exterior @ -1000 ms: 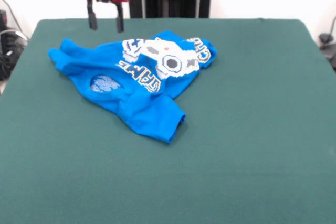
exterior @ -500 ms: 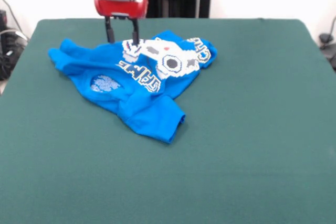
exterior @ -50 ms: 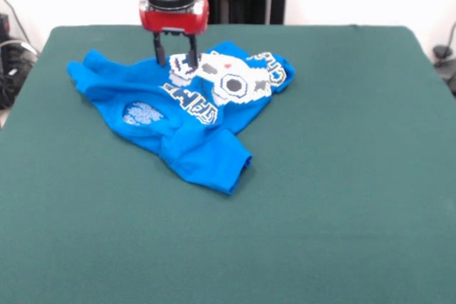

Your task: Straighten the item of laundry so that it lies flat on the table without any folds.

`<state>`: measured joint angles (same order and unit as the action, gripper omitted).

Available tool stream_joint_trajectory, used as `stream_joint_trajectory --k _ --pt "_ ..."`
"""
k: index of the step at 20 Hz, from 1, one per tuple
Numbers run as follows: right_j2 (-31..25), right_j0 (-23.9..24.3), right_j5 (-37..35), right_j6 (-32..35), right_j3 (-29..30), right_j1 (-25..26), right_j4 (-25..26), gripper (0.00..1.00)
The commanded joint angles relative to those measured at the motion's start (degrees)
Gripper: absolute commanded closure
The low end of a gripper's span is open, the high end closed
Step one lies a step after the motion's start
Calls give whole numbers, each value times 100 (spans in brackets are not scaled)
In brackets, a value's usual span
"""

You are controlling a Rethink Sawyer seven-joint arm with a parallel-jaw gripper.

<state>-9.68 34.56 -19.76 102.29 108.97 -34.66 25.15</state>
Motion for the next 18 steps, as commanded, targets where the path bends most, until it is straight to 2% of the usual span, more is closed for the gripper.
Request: stream_joint_trajectory --k 1,18 --pt "-30 -259 295 787 -173 140 -122 0" --pt "-92 -221 -2 565 -304 22 -171 0"
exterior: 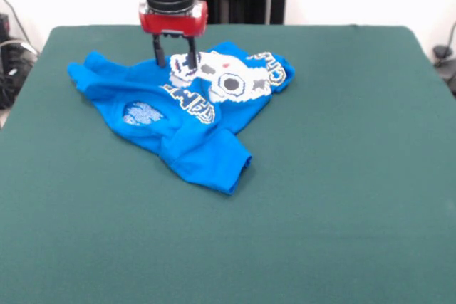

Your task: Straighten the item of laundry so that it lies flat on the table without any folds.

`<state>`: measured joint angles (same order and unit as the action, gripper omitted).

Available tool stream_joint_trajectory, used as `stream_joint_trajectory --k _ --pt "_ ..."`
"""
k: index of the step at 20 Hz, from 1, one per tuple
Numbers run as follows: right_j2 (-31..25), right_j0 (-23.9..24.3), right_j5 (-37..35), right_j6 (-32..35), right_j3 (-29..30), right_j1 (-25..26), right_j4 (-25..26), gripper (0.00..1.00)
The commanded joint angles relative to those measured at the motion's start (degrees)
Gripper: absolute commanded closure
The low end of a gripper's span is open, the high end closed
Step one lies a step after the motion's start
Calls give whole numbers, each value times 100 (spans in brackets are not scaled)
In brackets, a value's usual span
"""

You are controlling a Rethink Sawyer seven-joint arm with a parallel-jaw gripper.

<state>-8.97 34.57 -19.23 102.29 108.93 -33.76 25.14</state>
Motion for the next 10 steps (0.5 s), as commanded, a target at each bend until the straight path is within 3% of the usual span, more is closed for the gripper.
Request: stream_joint_trajectory --k 1,10 --pt "-192 -218 -105 537 -351 -55 -188 0" --pt "-322 -231 -487 397 -508 -208 -336 0"
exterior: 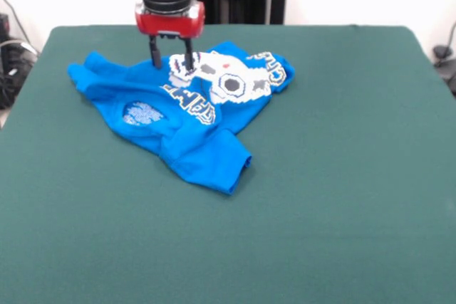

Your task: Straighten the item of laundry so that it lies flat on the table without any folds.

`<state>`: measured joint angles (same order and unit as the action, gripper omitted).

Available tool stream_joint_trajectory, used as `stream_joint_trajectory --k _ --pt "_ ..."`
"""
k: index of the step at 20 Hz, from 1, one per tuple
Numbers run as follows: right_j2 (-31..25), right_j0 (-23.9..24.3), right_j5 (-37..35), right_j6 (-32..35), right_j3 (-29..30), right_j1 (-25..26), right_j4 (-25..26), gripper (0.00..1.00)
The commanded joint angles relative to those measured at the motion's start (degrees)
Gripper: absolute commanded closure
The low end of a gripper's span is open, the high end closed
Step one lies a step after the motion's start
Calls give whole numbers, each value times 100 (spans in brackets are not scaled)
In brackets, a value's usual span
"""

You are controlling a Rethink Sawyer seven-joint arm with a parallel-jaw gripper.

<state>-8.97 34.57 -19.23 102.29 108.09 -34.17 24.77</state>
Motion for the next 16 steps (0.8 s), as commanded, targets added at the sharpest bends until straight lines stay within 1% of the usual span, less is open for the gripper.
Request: stream_joint_trajectory --k 1,7,16 --pt "-311 -235 -493 385 -489 -112 -292 0" --pt "-334 -257 -636 303 -937 182 -306 0" --pt "-354 -272 -685 320 -1039 234 -372 0"
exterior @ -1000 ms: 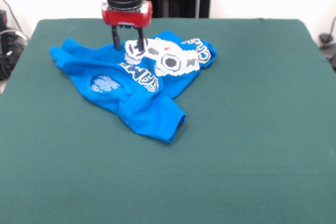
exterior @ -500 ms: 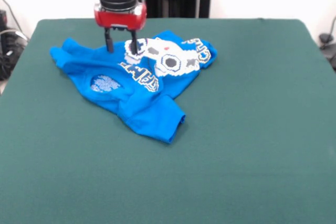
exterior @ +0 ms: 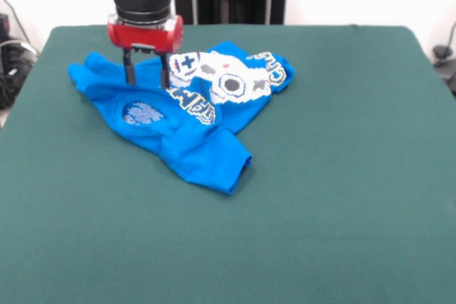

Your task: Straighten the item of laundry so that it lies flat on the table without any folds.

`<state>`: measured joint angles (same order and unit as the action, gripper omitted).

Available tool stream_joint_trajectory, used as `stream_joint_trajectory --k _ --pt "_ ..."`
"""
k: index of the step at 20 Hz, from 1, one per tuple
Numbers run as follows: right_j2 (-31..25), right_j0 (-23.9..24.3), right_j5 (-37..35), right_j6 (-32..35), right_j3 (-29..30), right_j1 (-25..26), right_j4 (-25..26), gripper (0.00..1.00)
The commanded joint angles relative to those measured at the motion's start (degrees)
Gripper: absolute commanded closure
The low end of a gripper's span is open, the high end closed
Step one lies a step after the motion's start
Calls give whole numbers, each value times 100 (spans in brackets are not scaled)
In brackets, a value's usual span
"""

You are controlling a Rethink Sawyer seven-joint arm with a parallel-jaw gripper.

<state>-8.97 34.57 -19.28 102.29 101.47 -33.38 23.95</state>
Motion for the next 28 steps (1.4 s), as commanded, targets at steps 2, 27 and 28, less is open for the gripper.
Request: stream_joint_trajectory --k 2,27,28 --pt "-371 -257 -698 286 -407 169 -295 0" --pt "-239 -575 -422 651 -709 698 -370 0" --pt "-257 -597 -442 645 -774 744 -390 0"
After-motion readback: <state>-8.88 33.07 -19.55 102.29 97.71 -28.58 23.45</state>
